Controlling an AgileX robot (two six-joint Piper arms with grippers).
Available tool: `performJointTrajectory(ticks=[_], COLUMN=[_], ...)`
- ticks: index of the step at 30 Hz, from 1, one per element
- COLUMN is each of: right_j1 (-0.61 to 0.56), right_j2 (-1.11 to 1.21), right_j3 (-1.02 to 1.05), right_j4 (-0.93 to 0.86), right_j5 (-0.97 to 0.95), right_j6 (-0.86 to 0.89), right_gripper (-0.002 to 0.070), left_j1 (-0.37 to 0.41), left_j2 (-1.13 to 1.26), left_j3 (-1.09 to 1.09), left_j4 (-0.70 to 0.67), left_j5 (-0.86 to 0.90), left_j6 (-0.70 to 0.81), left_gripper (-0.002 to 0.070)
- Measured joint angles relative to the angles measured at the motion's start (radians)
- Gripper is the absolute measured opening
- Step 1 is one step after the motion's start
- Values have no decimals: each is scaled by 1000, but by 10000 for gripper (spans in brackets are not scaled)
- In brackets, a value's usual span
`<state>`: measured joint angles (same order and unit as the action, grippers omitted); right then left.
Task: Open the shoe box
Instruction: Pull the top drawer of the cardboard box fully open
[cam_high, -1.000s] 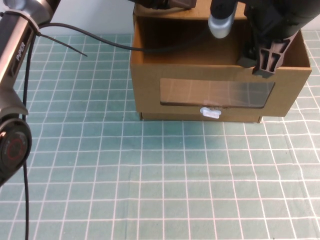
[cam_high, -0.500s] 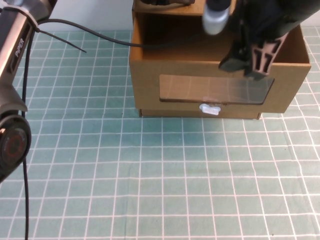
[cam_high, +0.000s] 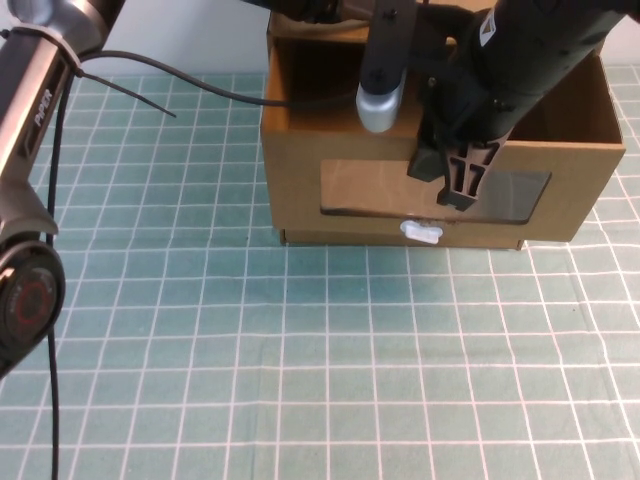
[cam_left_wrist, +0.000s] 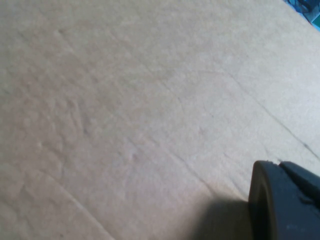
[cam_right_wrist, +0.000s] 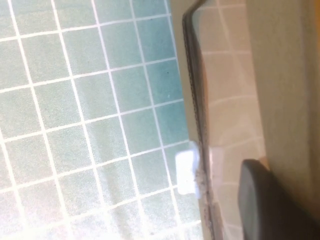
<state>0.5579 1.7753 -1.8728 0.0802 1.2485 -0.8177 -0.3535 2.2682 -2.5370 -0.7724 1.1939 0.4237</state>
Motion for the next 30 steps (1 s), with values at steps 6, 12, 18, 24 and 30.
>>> performJointTrajectory(ticks=[6, 12, 18, 24, 30], right_j1=[0, -1, -1, -1, -1], right_j2=[-24, -72, -138, -189, -195], right_j3=[8, 24, 157, 270, 278], right_j4=[44, 103, 154, 210, 236], right_j5=[5, 19, 4, -6, -9], right_j6=[-6, -6, -6, -6, -6], right_gripper=[19, 15, 13, 12, 11], left_j1=[4, 6, 6, 6, 6], left_j2=[0, 0, 0, 0, 0], left_j3=[0, 0, 0, 0, 0], left_j4=[0, -4, -4, -4, -4], left_j5=[2, 5, 5, 5, 5], left_j6=[0, 0, 0, 0, 0], left_gripper=[-5, -5, -5, -5, -5])
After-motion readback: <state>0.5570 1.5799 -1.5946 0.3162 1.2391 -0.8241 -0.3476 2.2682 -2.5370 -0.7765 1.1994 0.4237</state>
